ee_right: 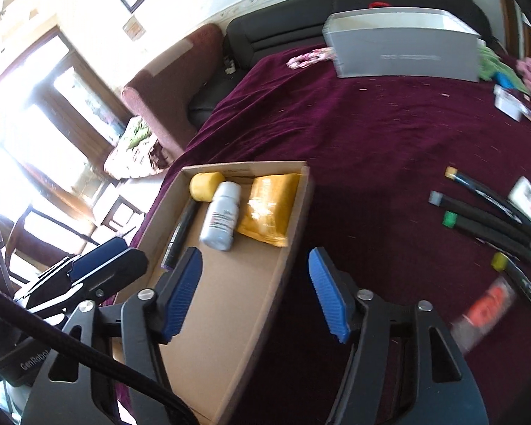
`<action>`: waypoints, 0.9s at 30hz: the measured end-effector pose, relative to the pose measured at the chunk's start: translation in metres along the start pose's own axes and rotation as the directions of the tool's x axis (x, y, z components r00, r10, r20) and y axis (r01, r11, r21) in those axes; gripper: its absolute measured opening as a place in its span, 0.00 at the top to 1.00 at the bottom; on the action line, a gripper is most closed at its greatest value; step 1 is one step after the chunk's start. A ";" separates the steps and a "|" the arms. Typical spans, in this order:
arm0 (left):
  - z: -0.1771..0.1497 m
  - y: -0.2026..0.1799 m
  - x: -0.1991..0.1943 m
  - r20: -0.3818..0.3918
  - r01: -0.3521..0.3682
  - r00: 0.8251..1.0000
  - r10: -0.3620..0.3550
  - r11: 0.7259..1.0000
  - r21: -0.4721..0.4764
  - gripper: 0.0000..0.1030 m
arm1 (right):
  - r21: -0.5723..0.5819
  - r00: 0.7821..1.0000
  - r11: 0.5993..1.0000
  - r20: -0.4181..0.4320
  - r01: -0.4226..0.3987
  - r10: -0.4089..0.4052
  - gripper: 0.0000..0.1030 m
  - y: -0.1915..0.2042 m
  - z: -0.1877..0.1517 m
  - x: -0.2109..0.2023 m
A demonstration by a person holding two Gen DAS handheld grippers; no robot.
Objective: Organize objects
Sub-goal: 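Lower marker with left tool while right tool lowers bottle into tray, then release, then grasp the clear plastic sleeve with red contents using the left tool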
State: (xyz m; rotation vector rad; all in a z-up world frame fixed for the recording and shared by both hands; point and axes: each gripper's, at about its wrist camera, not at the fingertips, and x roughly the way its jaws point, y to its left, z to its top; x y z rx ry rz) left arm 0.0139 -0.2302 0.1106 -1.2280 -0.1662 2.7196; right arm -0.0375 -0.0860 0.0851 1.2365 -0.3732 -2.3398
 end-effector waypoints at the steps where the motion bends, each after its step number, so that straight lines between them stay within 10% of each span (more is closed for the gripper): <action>1: -0.001 -0.006 0.001 -0.004 0.002 1.000 -0.002 1.000 0.007 0.56 | 0.012 1.000 1.000 0.007 0.001 -0.001 0.38 -0.007 -0.002 -0.005; 27: -0.031 -0.191 0.115 -0.197 0.145 0.976 -0.091 0.949 0.280 0.56 | 0.276 0.955 0.959 0.264 0.059 -0.134 0.33 -0.215 -0.035 -0.123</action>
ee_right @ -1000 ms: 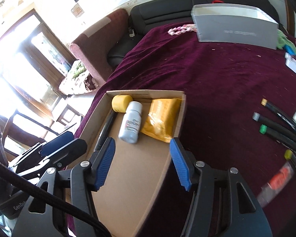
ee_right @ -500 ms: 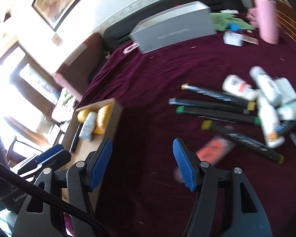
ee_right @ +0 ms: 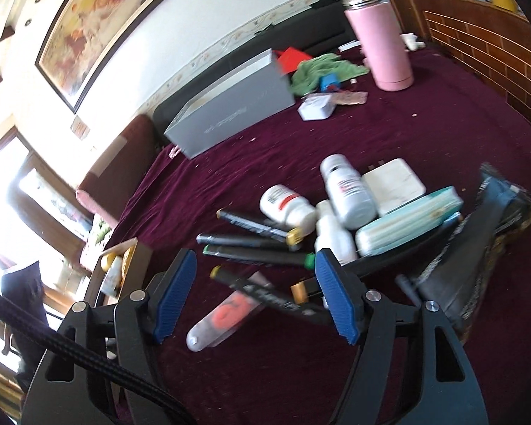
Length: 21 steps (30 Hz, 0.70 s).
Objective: Organize objects
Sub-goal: 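Grasp the clear plastic sleeve with red contents using the left tool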
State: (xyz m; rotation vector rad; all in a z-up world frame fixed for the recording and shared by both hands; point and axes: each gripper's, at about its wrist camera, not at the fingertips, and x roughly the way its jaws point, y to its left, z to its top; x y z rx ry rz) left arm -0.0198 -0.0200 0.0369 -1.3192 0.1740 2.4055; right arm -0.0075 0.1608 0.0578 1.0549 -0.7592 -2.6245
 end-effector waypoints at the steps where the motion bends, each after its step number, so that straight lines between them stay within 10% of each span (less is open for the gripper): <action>1: 0.002 -0.005 0.005 -0.004 0.006 1.000 -0.006 1.000 0.013 0.56 | 0.008 1.000 1.000 0.006 -0.004 0.004 0.33 -0.005 0.001 -0.001; 15: 0.007 -0.061 0.043 -0.008 -0.019 1.000 0.021 0.975 0.222 0.56 | 0.072 0.998 0.996 0.035 -0.050 0.048 0.32 -0.031 -0.001 -0.002; 21: 0.001 -0.051 0.034 -0.018 0.027 1.000 -0.025 0.988 0.150 0.78 | 0.046 0.998 0.998 0.049 -0.036 0.033 0.30 -0.026 -0.002 -0.004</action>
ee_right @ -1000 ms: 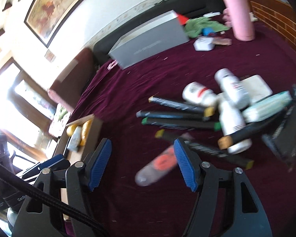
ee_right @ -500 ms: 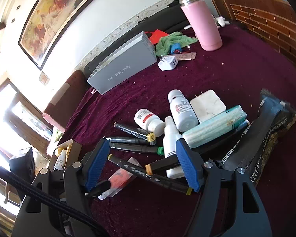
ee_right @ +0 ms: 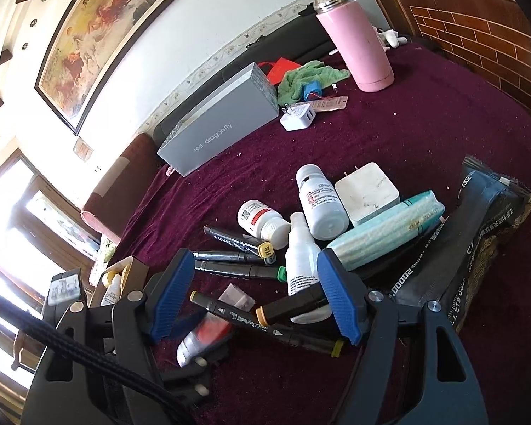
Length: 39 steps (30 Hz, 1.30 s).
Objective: Organize objects
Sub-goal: 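Grasp the clear plastic sleeve with red contents using the left tool, then grasp yellow-capped black marker with right tool while left tool holds the sleeve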
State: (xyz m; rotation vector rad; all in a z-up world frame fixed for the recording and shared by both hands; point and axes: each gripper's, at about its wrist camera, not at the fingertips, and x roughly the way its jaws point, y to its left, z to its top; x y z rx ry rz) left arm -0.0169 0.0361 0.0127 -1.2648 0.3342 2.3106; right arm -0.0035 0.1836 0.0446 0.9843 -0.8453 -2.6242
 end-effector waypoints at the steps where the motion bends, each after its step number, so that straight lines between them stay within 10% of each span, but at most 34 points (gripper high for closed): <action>1: -0.004 0.006 -0.003 0.002 0.008 1.000 -0.008 1.000 -0.024 0.78 | -0.003 1.000 1.000 0.002 -0.004 0.004 0.30 0.001 -0.001 -0.001; 14: -0.083 0.064 -0.056 0.005 0.057 0.998 -0.057 0.978 -0.201 0.77 | -0.133 0.983 0.983 -0.152 -0.124 0.104 0.29 0.038 -0.017 0.019; 19: -0.085 0.061 -0.058 0.015 0.047 0.999 -0.045 0.980 -0.196 0.77 | -0.355 0.951 0.934 -0.301 -0.047 -0.067 0.29 0.070 -0.038 0.035; 25: -0.090 0.068 -0.059 0.060 0.089 0.995 -0.077 0.966 -0.243 0.77 | -0.656 0.893 0.749 -0.280 0.089 -0.352 0.29 0.078 -0.062 0.042; 30: -0.094 0.071 -0.061 0.085 0.114 0.992 -0.094 0.958 -0.262 0.76 | -0.734 0.849 0.670 -0.280 0.110 -0.447 0.30 0.073 -0.069 0.060; 34: -0.094 0.072 -0.061 0.092 0.123 0.991 -0.102 0.956 -0.268 0.76 | -0.669 0.832 0.737 -0.354 0.094 -0.427 0.60 0.074 -0.061 0.065; 39: -0.095 0.073 -0.060 0.101 0.131 0.989 -0.106 0.953 -0.275 0.76 | -0.542 0.812 0.835 -0.445 0.091 -0.378 0.72 0.076 -0.058 0.062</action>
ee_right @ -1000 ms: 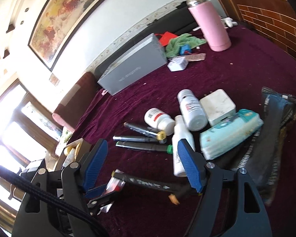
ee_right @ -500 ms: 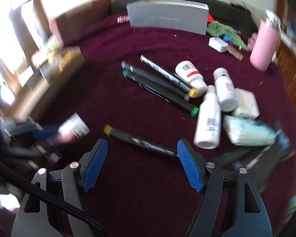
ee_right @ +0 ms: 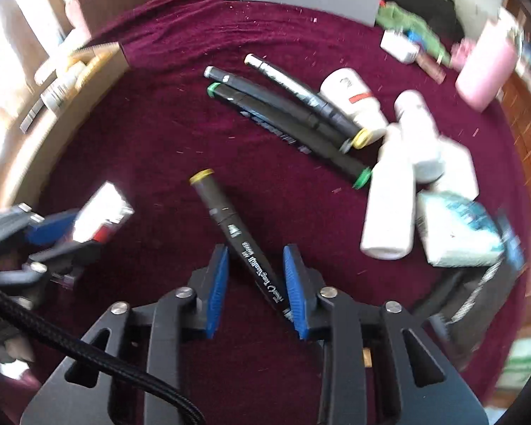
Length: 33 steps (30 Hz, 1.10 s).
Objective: Organize objects
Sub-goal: 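Grasp yellow-capped black marker with right tool while left tool holds the sleeve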
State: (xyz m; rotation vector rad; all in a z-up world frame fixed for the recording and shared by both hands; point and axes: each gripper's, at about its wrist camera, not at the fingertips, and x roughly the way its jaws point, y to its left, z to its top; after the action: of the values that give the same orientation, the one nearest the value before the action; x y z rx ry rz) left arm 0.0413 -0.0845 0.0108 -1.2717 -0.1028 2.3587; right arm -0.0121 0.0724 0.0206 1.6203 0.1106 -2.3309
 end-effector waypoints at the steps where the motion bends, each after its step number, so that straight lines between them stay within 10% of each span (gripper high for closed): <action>1: 0.000 0.000 0.000 0.001 0.000 1.000 0.000 1.000 -0.002 0.76 | 0.035 0.999 0.998 -0.012 -0.043 0.044 0.72 -0.003 0.001 -0.001; 7: 0.001 -0.008 0.001 -0.008 -0.048 0.999 0.048 0.998 0.032 0.76 | 0.091 0.998 0.994 0.010 -0.064 0.063 0.72 -0.003 -0.007 -0.004; 14: 0.001 -0.043 0.014 -0.020 -0.147 0.988 0.152 0.974 0.173 0.40 | 0.101 0.999 0.995 0.051 -0.009 0.004 0.71 0.004 -0.014 -0.007; 19: 0.001 -0.051 0.020 -0.028 -0.174 0.982 0.184 0.961 0.213 0.35 | 0.105 0.998 0.994 0.068 0.008 -0.015 0.70 0.007 -0.015 -0.005; 22: 0.001 -0.050 0.018 -0.023 -0.181 0.982 0.190 0.962 0.206 0.43 | 0.110 0.997 0.994 0.077 0.020 -0.028 0.69 0.011 -0.015 -0.004; 25: -0.002 -0.048 0.011 -0.001 -0.191 0.981 0.195 0.961 0.201 0.78 | 0.104 0.995 0.994 0.085 0.044 -0.053 0.69 0.016 -0.015 -0.003; 33: -0.005 -0.041 0.001 0.014 -0.163 0.987 0.163 0.974 0.155 0.78 | 0.110 0.991 0.990 0.096 0.085 -0.095 0.69 0.024 -0.019 -0.002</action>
State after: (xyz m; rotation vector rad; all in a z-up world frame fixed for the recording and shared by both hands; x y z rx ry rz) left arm 0.0592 -0.0485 0.0187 -1.2454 0.1892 2.4497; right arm 0.0125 0.0546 0.0179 1.5715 0.0397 -2.5223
